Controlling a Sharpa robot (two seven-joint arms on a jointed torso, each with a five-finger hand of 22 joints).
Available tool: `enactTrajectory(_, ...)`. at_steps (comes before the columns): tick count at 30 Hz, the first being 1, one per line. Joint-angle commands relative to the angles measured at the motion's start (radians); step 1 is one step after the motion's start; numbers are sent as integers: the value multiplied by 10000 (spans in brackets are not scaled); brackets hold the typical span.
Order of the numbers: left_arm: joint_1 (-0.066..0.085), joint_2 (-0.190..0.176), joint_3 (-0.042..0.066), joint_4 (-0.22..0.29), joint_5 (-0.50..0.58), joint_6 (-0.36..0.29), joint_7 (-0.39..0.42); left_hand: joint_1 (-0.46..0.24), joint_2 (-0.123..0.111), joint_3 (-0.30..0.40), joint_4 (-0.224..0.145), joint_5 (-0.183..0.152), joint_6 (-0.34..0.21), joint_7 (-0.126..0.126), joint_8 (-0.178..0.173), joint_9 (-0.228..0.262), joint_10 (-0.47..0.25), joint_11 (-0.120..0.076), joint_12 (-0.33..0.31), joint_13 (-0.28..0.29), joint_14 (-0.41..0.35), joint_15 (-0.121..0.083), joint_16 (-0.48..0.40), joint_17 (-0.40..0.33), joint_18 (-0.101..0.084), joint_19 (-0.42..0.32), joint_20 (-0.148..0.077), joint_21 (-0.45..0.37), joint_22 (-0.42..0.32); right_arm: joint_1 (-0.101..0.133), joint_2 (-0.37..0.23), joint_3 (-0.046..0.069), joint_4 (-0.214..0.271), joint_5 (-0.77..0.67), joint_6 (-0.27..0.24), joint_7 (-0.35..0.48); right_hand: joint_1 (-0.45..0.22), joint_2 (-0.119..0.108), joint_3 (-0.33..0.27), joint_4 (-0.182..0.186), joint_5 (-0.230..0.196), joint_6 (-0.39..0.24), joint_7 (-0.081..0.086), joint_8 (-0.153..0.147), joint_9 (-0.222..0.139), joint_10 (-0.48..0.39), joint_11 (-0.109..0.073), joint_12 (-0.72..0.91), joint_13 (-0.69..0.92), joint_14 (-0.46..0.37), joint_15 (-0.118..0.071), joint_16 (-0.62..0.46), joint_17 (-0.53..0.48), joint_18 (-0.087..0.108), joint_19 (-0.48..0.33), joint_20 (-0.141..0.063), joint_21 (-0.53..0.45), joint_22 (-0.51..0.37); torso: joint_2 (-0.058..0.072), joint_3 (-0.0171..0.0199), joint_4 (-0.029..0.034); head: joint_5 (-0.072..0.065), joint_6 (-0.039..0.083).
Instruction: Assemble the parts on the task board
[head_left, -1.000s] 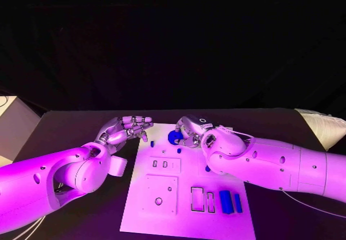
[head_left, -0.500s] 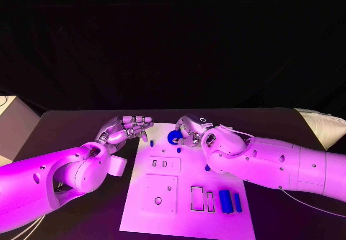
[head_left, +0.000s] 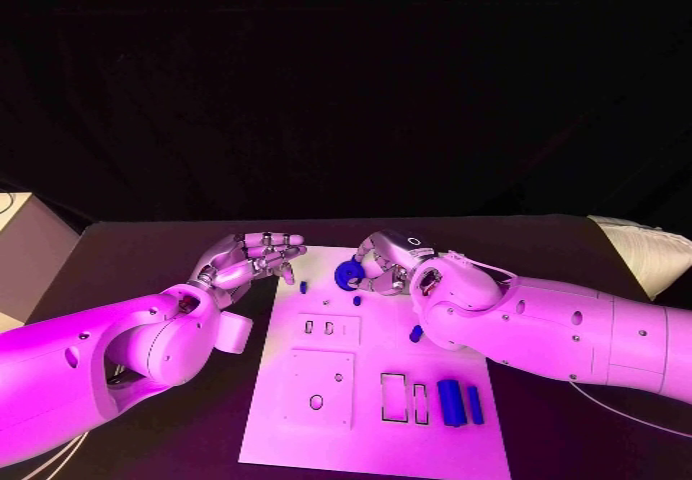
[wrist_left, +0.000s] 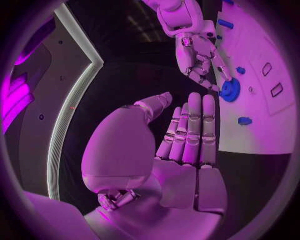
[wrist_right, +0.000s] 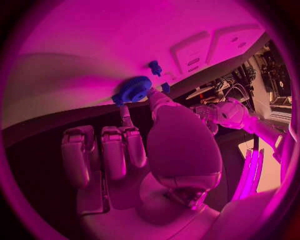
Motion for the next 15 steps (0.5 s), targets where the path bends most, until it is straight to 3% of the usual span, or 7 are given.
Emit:
enactTrajectory(1,11,15,4,11,-82,230,36,-30,45,-39,22,0,-101,41,-33,10,-68,21,68,-4,-50,-6,55,-8,141,-51,15,40,6,-14,14,-3,31,242,100,197,-118,151,-40,20,181,98,2,32,15,794,29,77,2322,1005,31,51,2394,-127,1042,51,50,2584,5,-7,18,-34,-4)
enactTrajectory(15,11,14,4,18,-89,241,-4,-6,54,-36,15,4,-114,39,-31,16,-84,20,74,-3,-53,-9,67,-20,144,-56,17,42,3,-127,31,-12,72,711,494,19,-486,549,194,9,176,188,-30,28,24,856,-1,153,2393,1018,11,71,2450,-144,1081,31,102,2629,3,-22,34,-19,-55)
